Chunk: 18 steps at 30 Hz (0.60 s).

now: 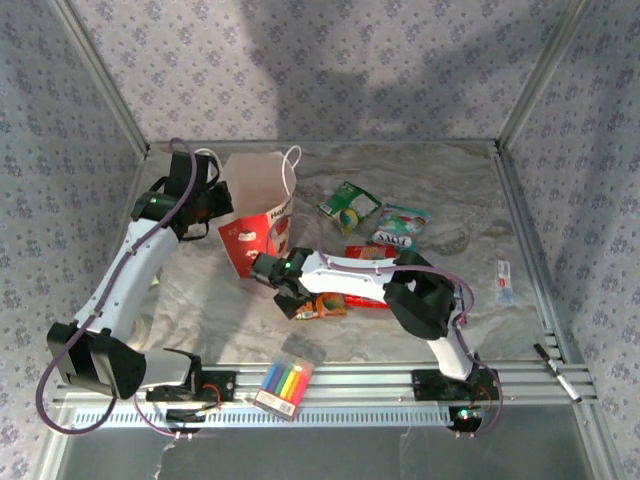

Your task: Place the snacks into the paper bag

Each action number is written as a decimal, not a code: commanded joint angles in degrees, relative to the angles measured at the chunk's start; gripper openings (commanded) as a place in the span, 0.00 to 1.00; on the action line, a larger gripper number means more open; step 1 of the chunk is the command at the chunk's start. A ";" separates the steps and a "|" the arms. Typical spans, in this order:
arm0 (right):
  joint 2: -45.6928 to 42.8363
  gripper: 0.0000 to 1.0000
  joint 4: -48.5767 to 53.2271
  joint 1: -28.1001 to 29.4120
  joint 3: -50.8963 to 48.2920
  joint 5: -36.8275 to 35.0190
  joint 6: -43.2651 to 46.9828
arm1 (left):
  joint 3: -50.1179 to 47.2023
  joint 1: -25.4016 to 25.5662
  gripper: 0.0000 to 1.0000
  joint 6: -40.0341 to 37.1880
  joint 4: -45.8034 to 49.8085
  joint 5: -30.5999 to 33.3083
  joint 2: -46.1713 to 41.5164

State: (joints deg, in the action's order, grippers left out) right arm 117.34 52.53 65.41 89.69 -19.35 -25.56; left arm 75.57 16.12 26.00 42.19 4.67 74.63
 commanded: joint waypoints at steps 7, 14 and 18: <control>3.00 0.99 4.02 0.61 1.65 -3.76 -1.51 | 0.06 -0.21 0.08 -0.34 0.23 -1.04 -1.68; 3.85 0.88 4.50 1.22 0.66 -6.08 -1.20 | 0.32 -0.21 0.08 -0.36 0.17 -0.70 -1.82; 3.54 0.69 4.44 1.44 0.15 -6.79 -1.16 | 0.13 -0.21 0.08 -0.18 0.30 -0.98 -1.68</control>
State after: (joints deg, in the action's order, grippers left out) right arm 119.83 54.48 66.74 90.48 -23.53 -26.39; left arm 75.57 16.12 26.00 42.19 4.29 74.61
